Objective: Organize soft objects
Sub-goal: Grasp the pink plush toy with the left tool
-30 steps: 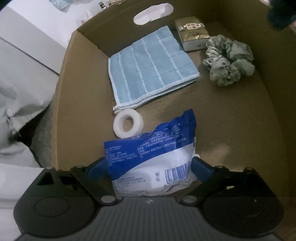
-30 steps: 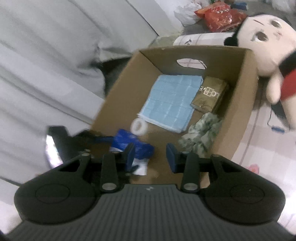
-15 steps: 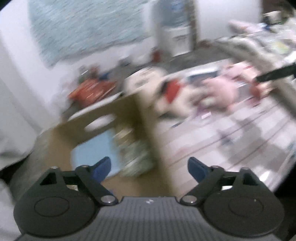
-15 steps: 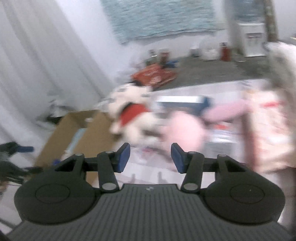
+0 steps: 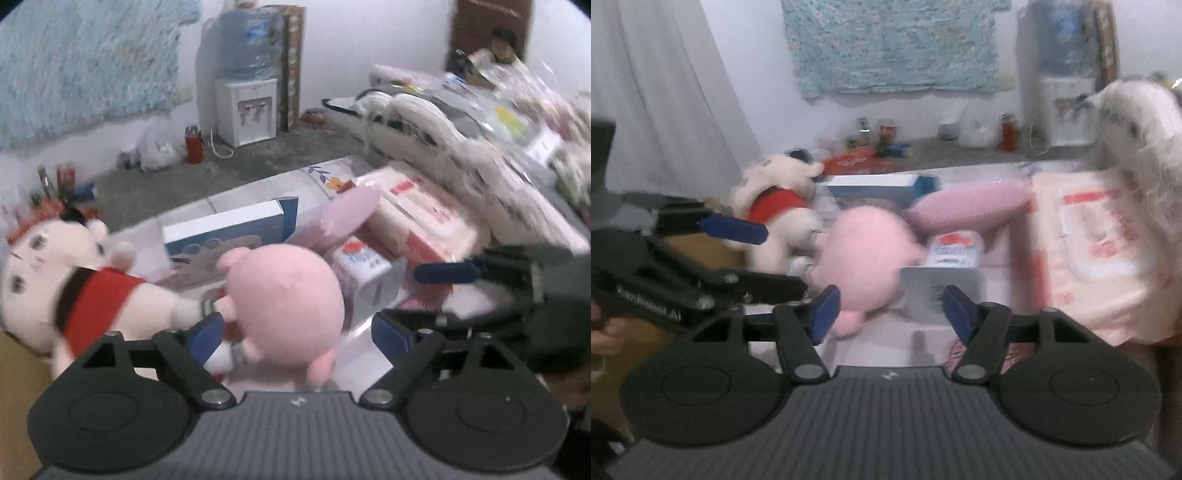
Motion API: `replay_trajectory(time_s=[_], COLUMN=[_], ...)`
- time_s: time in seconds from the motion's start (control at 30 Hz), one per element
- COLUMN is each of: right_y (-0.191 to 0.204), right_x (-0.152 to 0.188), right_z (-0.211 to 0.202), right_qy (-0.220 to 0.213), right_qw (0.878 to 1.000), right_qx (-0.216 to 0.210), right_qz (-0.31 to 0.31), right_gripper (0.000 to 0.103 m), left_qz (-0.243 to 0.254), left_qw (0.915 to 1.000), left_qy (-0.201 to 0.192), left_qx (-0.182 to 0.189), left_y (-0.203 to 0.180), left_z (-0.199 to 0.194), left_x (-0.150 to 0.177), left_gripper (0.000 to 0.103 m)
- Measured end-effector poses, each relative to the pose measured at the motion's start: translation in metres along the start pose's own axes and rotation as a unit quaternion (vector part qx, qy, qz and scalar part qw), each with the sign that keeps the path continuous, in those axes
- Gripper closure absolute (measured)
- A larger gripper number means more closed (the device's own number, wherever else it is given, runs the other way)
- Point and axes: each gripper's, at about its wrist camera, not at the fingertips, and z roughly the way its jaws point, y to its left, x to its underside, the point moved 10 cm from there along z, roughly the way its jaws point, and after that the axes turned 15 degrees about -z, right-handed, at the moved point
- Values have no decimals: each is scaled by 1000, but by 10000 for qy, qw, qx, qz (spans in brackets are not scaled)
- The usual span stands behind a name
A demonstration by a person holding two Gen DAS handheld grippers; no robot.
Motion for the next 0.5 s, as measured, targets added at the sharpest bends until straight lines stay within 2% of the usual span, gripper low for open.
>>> replay_trajectory(time_s=[0.07, 0.2, 0.27, 0.3, 0.37, 0.43, 0.47, 0.5], right_y=[-12, -27, -28, -28, -27, -25, -23, -22], right_x=[4, 13, 13, 14, 16, 18, 17, 17], right_z=[9, 20, 28, 32, 36, 38, 39, 39], right_qy=[40, 161, 187, 213, 285, 273, 208, 181], right_qw=[9994, 9995, 9995, 9995, 9992, 9992, 9994, 9995], right_qx=[325, 184, 169, 190, 268, 293, 286, 253], right_qz=[-141, 219, 190, 136, 62, 38, 12, -6], right_gripper=[36, 28, 25, 25, 24, 24, 24, 24], left_qz=[-363, -1003, -1136, -1172, -1342, -1745, -1855, -1884], left_qw=[9993, 9946, 9927, 9926, 9907, 9845, 9825, 9818], left_qy=[49, 130, 302, 260, 223, 141, 142, 165], left_qx=[107, 247, 275, 175, 35, 75, -50, -167], left_y=[0, 4, 2, 1, 3, 6, 9, 12], left_z=[20, 41, 52, 54, 62, 67, 71, 74], left_x=[-6, -14, -12, -13, -15, -18, -19, -18], left_gripper=[13, 4, 3, 0, 0, 8, 13, 13])
